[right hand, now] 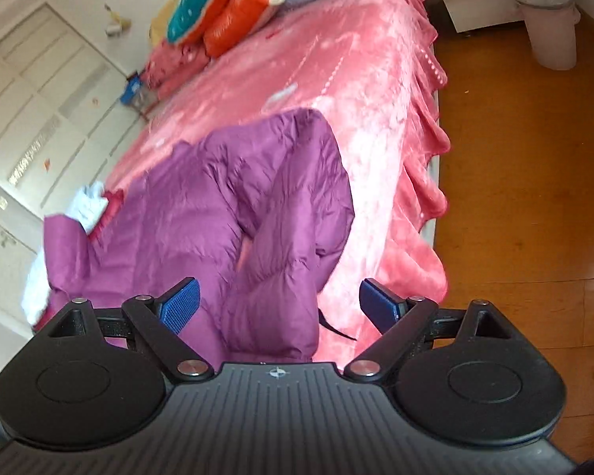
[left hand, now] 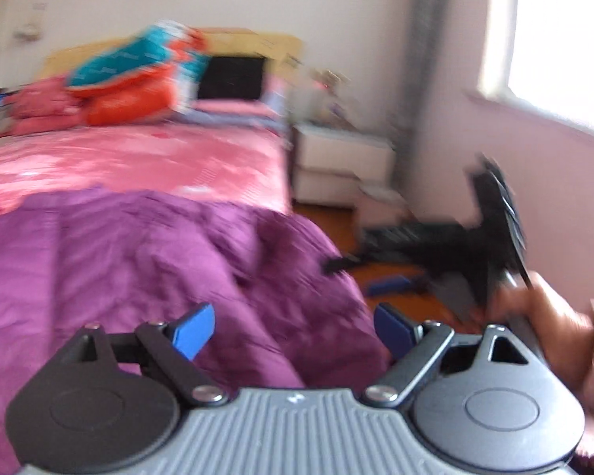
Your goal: Fold large clothes
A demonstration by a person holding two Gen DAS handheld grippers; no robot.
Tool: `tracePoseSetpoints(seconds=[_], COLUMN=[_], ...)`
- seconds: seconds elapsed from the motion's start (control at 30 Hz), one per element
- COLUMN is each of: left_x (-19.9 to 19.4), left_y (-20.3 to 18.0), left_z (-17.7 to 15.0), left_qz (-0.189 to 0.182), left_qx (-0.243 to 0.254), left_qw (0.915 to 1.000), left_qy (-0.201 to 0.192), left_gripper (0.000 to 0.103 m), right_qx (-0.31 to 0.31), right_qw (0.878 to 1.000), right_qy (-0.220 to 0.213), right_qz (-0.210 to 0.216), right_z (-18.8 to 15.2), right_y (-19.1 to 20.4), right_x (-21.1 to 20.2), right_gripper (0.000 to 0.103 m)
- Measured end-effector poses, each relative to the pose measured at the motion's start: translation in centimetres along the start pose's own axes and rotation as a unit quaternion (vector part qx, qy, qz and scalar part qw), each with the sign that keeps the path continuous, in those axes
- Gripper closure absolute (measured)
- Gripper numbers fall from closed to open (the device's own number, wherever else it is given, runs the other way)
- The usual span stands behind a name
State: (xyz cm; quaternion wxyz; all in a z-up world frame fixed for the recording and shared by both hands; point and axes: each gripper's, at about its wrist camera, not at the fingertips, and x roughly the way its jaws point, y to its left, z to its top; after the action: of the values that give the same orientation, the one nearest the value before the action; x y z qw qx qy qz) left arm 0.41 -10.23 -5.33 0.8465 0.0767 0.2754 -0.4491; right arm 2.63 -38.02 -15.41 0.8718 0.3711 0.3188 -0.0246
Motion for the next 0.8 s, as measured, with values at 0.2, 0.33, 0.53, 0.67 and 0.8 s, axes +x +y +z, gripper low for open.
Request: tracePoseSetpoints(seconds=[0.2,0.33,0.53,0.67,0.8], left_x=[4.0,5.9,8.2,9.4,9.7], left_y=[-2.7,-3.3,-3.4,-2.6,-2.1], left_z=[-1.5,-2.0,-2.1,-1.6,-1.2], left_qz=[-0.059,-0.071,-0.066,-0.057,-0.063], left_qx=[0.050,0.057,0.019,-0.021,-0.044], left_qw=[0.9948,0.9916,0.9920,0.9921,0.9921], left_qy=[0.066,0.092,0.106,0.110,0.099], left_gripper=[0.015,0.015,0.011,0.011,0.016], right_qx=[0.017,0.011,0.014,0.066,0.125], right_qw=[0.998,0.997,0.996,0.991,0.976], right_qy=[0.046,0.068,0.065,0.064,0.058], right_qz=[0.034,0.042,0.057,0.093,0.168], right_z=[-0.6,-0.9,-0.5,-0.1,0.2], right_y=[0.2,0.2,0.0,-1.6,-3.2], right_x=[1.7,2.3,2.2,2.1,2.0], right_gripper=[0.022,0.062,0.084,0.086,0.087])
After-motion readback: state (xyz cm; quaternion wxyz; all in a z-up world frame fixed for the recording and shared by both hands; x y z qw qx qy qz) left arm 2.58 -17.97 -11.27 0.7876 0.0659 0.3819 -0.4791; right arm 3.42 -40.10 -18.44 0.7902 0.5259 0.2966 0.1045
